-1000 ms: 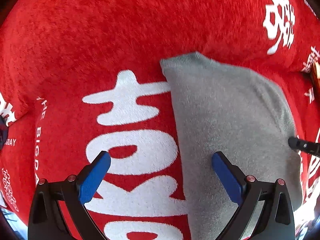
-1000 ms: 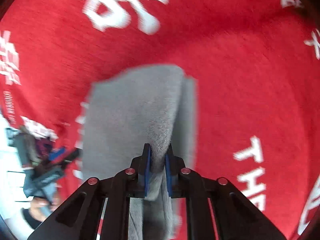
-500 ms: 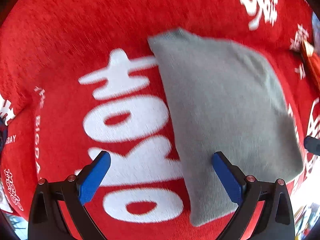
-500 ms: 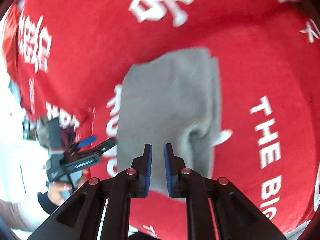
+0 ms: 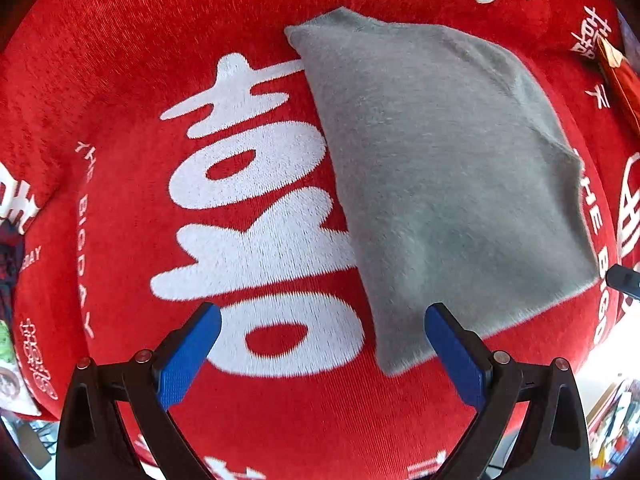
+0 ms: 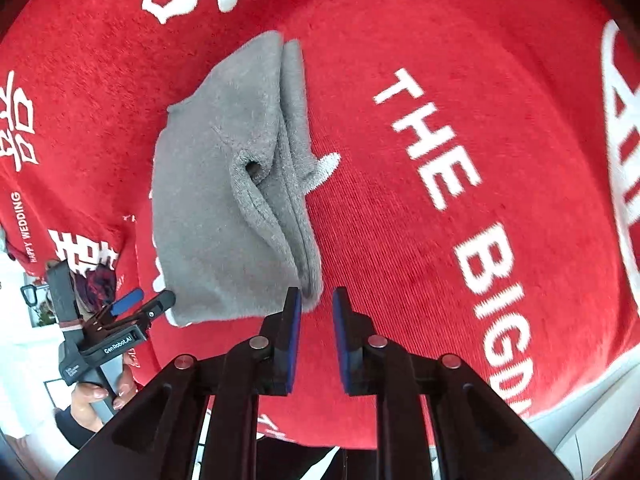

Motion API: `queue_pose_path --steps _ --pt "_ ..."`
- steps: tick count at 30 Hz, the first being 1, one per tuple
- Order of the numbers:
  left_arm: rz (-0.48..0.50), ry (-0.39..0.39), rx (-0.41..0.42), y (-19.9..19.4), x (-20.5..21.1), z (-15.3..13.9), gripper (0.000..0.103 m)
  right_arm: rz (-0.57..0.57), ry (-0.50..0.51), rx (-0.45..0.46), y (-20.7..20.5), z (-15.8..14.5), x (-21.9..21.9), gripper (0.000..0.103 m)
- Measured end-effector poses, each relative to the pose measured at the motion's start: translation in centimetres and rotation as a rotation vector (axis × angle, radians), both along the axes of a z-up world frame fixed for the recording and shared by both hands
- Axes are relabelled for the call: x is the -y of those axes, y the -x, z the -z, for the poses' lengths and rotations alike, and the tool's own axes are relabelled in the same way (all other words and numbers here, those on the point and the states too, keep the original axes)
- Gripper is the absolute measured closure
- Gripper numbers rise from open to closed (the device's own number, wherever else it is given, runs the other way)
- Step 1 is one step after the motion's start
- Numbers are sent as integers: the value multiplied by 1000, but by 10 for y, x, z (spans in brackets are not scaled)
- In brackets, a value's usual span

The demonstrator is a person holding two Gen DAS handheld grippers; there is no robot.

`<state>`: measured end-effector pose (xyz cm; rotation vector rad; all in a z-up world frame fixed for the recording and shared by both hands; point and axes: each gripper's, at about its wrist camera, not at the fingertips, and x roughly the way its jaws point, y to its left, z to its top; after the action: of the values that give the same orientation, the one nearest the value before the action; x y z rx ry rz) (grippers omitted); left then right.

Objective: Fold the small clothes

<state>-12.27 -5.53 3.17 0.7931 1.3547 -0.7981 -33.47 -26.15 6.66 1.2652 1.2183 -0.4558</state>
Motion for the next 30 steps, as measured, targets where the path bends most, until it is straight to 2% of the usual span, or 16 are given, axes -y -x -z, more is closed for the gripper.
queue_pose_path --steps 1,3,4,8,11,14,16,24,30 --pt "0 -5 2 3 0 -5 1 8 -3 2 -2 -5 -1 79" --pt "-8 -6 -3 8 2 -17 1 18 -6 6 2 -18 4 56" --pt "-11 -6 -5 8 2 -22 1 18 -7 15 6 -25 5 52" --pt "-19 -6 -6 19 3 -44 1 -1 -28 31 3 -44 3 49" --pt "-23 11 -10 28 4 -64 1 -12 -53 42 1 -55 1 30" --pt "-27 23 -10 33 3 -78 1 -38 -53 52 -8 -68 -2 28" --pt "-39 26 -16 36 1 -87 1 -47 -54 58 -12 -75 -2 22" --pt "-110 33 -12 39 -11 -106 1 -99 -37 72 -29 -97 0 21" --pt "-137 51 -27 39 -16 -116 1 -99 -20 69 -31 -107 1 19"
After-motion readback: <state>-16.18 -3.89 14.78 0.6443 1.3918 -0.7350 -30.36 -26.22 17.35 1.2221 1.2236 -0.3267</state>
